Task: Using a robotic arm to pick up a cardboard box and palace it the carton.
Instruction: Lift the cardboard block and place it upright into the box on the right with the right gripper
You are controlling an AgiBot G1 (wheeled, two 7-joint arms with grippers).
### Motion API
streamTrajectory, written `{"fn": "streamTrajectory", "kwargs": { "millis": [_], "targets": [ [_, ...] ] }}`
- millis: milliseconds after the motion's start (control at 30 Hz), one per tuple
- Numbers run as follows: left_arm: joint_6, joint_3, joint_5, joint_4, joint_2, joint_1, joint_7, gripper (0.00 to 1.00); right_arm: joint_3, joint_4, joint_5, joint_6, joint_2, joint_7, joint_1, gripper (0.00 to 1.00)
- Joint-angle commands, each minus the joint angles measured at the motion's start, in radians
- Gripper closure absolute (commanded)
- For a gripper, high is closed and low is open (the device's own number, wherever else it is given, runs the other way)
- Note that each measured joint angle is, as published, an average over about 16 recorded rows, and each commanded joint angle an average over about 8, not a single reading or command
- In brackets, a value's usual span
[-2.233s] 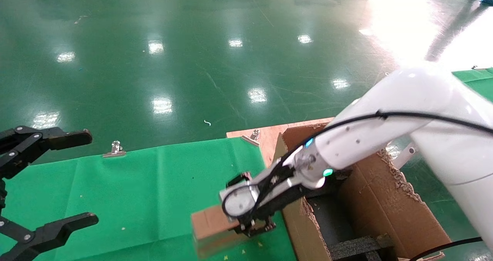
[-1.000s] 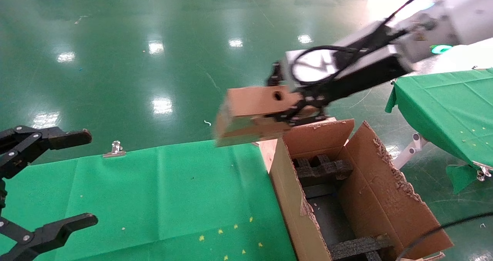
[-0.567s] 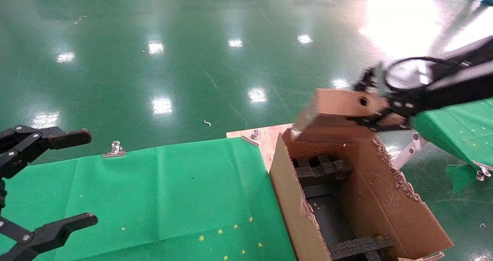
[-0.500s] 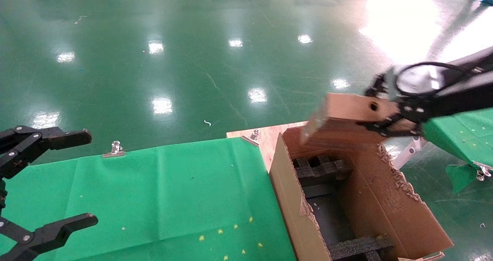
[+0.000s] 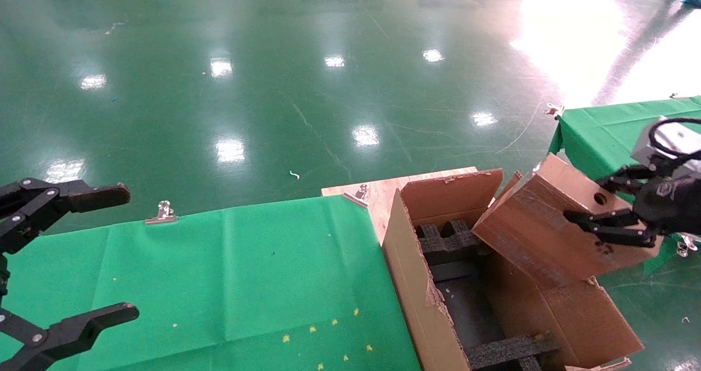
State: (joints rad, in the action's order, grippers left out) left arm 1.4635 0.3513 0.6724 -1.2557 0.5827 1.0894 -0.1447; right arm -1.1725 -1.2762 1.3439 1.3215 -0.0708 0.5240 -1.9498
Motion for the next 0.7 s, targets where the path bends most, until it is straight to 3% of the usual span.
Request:
{"fn": "streamTrajectory", "kwargs": {
  "millis": [33,333,700],
  "targets": [
    [0.000,0.000,0.000,0.000,0.000,0.000,0.000,0.00,-0.018,-0.047,-0.024,-0.059,0.051,0.067,0.035,1.00],
    [0.000,0.000,0.000,0.000,0.000,0.000,0.000,0.00,-0.109,-0.084,-0.101,-0.239,0.157,0.198,0.115,1.00],
    [0.000,0.000,0.000,0.000,0.000,0.000,0.000,0.00,-0.118,-0.086,-0.113,-0.253,0.162,0.204,0.121,1.00]
  ]
}}
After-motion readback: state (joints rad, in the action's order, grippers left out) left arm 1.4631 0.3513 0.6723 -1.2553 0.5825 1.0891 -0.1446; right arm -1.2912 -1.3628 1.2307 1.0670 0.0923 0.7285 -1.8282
